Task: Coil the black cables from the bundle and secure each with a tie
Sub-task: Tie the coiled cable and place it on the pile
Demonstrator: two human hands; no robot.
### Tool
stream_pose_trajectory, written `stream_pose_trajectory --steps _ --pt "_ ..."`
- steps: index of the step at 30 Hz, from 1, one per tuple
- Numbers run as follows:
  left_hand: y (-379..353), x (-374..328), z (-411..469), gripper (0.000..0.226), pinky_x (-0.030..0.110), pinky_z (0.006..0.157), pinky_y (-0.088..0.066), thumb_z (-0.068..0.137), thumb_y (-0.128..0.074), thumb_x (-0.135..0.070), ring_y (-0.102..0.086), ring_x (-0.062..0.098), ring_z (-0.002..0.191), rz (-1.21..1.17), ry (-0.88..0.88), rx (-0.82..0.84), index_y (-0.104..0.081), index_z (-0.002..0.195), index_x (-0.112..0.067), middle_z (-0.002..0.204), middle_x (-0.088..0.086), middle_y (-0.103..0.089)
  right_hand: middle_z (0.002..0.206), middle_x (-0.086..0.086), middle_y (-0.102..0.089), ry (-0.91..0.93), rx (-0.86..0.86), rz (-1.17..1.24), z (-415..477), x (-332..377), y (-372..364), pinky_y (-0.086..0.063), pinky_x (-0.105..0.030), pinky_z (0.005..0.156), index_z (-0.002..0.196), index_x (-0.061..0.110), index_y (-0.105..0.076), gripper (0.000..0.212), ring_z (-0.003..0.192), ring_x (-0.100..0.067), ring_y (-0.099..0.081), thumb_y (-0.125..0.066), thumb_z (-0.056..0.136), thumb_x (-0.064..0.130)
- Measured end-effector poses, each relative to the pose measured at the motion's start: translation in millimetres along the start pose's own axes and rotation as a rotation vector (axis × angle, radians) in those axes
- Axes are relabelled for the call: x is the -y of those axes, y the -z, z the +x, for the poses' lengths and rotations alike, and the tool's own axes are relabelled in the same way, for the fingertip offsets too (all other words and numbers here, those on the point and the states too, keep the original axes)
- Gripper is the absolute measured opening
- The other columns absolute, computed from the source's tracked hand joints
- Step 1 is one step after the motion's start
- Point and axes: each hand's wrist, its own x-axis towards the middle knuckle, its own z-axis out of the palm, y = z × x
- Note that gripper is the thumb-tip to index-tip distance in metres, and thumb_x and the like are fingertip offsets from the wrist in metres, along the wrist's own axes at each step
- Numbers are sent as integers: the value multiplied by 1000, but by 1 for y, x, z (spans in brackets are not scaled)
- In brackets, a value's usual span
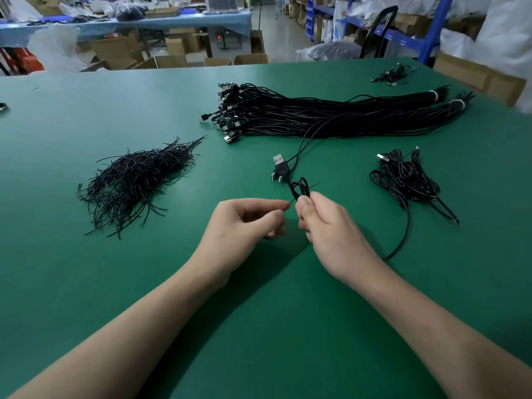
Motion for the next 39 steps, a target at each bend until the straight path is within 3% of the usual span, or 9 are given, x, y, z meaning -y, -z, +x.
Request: stream_pose_trajectory --steps 4,11,17,21,27,29,32,36,39 --pt "-1 1 0 20 21 71 -54 94 -66 -4 -67 13 73 -142 48 66 -81 101 -16 80 6 -73 73 0 -45 -22 25 -24 -4 7 0 -34 -36 60 77 18 -35 38 62 -15 -37 -33 107 40" --pt "1 2 0 20 19 72 -53 93 -70 -7 -65 8 72 -147 -9 108 -83 96 -21 78 2 -74 69 5 -44 -25 72 -79 -7 13 2 -32 -22 50 83 10 -41 21 56 -8 -37 -38 101 21" --pt "0 6 1 17 18 72 -51 94 -69 -11 -62 9 74 -227 -21 195 -79 107 -11 82 4 -71 91 8 -62 -3 128 -123 -7 16 0 -39 -19 62 91 19 -49 13 75 -2 -53 -40 100 18" --pt "2 7 2 16 20 70 -52 94 -68 -15 -62 8 71 -219 -35 209 -80 104 -12 80 3 -72 100 4 -65 4 159 -141 -8 18 2 -48 -37 79 99 19 -51 11 90 -15 -59 -40 100 19" --pt "6 4 3 15 17 78 -53 80 -76 -30 -70 9 83 -63 -126 161 -82 93 -31 95 -2 -79 82 2 -58 -6 188 -135 -8 17 3 -36 -28 52 103 17 -52 12 59 -8 -46 -40 101 20" --pt "7 3 4 11 23 63 -46 79 -79 -31 -59 15 67 -55 -133 152 -82 90 -31 90 -5 -76 84 -2 -61 -2 206 -108 -8 18 5 -40 -31 56 109 17 -53 16 58 -10 -47 -40 101 19" --pt "10 4 8 10 47 75 -44 76 -84 -25 -56 26 87 -31 -179 145 -80 84 -29 96 -2 -68 94 -1 -66 20 265 -48 -9 19 6 -50 -43 74 115 18 -54 20 76 -18 -59 -39 103 20" --pt "14 4 11 14 43 84 -49 77 -80 -17 -60 23 95 -9 -194 175 -78 83 -30 98 -3 -69 60 21 -49 13 346 66 -6 10 4 -33 -23 53 114 23 -52 17 50 -1 -38 -38 105 24" --pt "14 5 12 12 52 79 -49 77 -82 -22 -63 23 91 29 -235 175 -79 86 -29 96 -5 -70 56 27 -47 14 389 98 -5 6 4 -31 -16 48 113 28 -52 15 48 2 -37 -38 106 27"
